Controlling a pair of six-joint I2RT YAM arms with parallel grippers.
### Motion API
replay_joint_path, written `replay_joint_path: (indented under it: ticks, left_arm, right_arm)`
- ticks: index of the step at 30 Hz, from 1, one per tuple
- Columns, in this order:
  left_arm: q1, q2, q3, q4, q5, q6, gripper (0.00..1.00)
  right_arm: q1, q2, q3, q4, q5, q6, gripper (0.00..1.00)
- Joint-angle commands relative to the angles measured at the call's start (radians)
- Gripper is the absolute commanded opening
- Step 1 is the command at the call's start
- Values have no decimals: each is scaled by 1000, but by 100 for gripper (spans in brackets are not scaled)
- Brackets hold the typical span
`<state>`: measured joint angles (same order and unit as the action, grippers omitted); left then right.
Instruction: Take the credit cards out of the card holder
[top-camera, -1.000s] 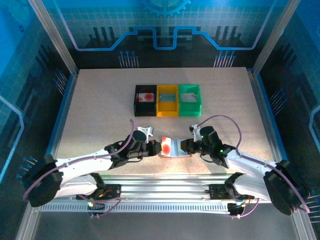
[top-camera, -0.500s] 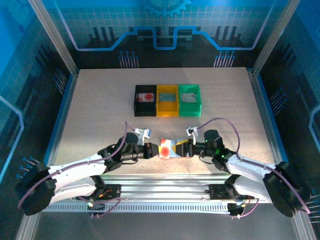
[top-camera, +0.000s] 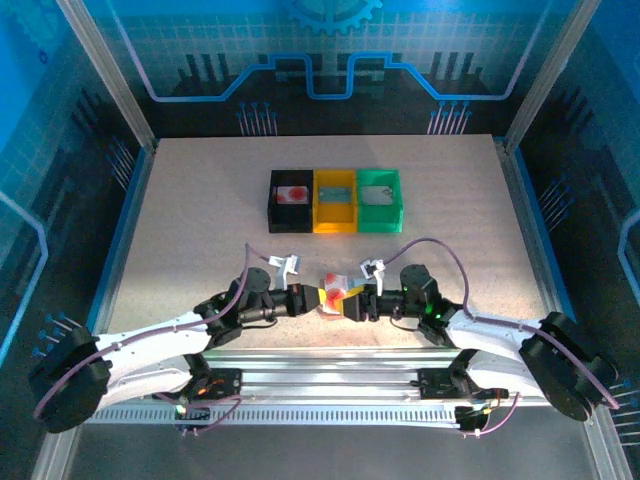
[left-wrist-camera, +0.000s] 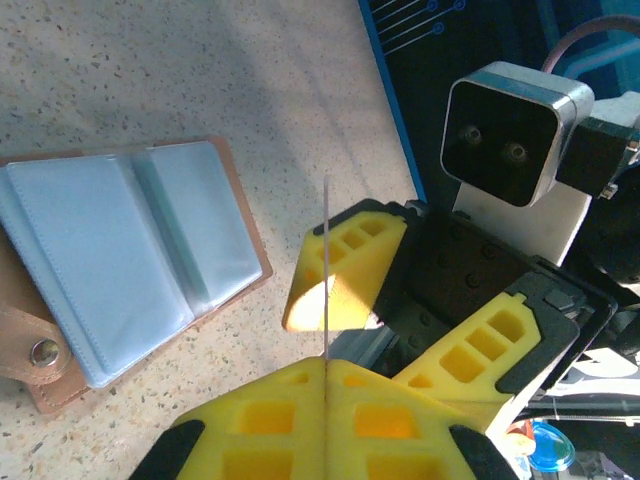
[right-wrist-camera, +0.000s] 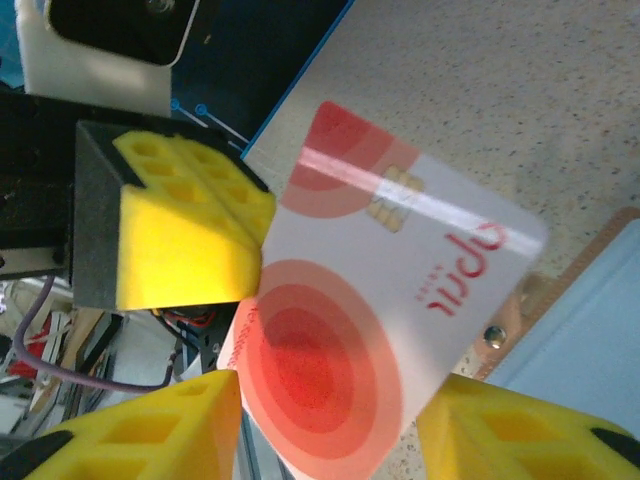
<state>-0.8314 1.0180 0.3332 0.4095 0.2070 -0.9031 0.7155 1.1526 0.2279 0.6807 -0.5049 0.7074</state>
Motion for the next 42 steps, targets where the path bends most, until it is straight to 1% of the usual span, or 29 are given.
replay_joint_path:
  ticks: [1, 5, 9, 18, 24, 26, 27, 32, 33, 36, 39, 42]
  left_arm:
    - [-10, -22, -19, 48, 2, -10, 0]
    - [-12, -22, -21, 49, -1, -11, 0]
    - [-14, -25, -25, 43, -6, -9, 0]
    - [-15, -39, -31, 27, -23, -5, 0]
    - [-14, -62, -10, -44, -35, 22, 0]
    - [-15, -84, 4, -101, -41, 40, 5]
    - [-12, -100, 12, -132, -42, 49, 9]
    - [0, -221, 71, -370, -50, 113, 42]
    - [5, -243, 81, -409, -44, 122, 46]
    - [31, -302, 127, -528, -1, 157, 51]
    - [46, -322, 201, -668, 53, 209, 58]
    - [47, -327, 289, -798, 95, 267, 59]
  right_arm:
    - [20, 7, 4, 60, 9, 8, 43]
    - [32, -9, 2, 67, 20, 12, 37]
    - [38, -32, 4, 56, 29, 15, 29]
    - [41, -106, 19, -7, 35, 10, 14]
    - [42, -160, 37, -78, 36, -11, 4]
    - [42, -174, 42, -101, 30, -20, 0]
    - [42, -183, 46, -117, 29, -26, 0]
    - [37, -252, 76, -250, 27, -79, 0]
    - [34, -261, 81, -266, 22, -86, 0]
    - [27, -265, 96, -303, -22, -100, 0]
    - [26, -237, 122, -323, -107, -108, 0]
    - [27, -196, 155, -346, -194, -117, 0]
